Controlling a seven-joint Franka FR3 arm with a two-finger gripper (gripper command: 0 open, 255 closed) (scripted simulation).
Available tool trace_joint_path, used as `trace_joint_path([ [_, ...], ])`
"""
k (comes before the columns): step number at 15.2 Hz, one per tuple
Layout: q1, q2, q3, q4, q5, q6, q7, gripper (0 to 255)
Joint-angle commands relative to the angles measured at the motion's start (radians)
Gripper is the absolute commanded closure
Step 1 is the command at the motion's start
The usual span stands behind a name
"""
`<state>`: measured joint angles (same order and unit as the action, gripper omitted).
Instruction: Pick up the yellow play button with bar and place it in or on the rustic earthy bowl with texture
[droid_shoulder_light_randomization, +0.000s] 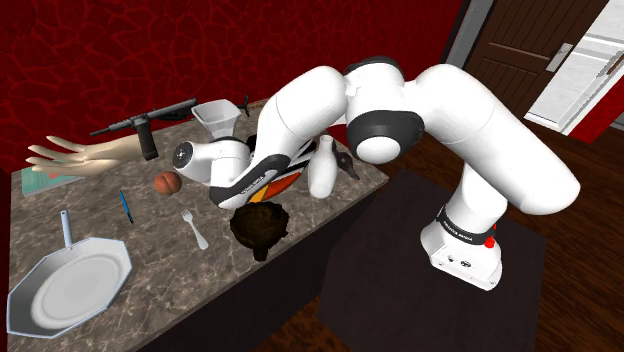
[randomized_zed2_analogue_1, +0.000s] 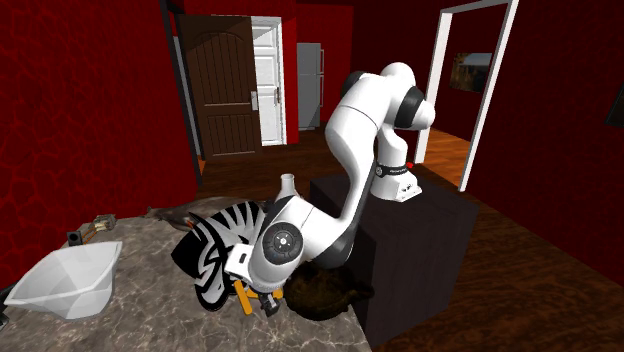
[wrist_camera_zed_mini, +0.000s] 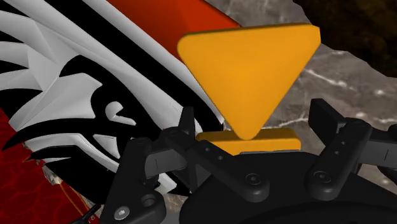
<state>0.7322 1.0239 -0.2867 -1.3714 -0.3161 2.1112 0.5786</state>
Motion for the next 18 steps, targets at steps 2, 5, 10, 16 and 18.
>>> trace_joint_path([
  [2,-0.008,0.011,-0.003,-0.013,-0.003,0.025,0.002,0],
  [5,-0.008,0.012,-0.003,-0.013,-0.003,0.025,0.002,0],
  [10,-0.008,0.012,-0.003,-0.013,-0.003,0.025,0.002,255],
  [16,-0.008,0.012,-0.003,-0.013,-0.003,0.025,0.002,255],
  [18,-0.008,0.012,-0.003,-0.013,-0.003,0.025,0.002,255],
])
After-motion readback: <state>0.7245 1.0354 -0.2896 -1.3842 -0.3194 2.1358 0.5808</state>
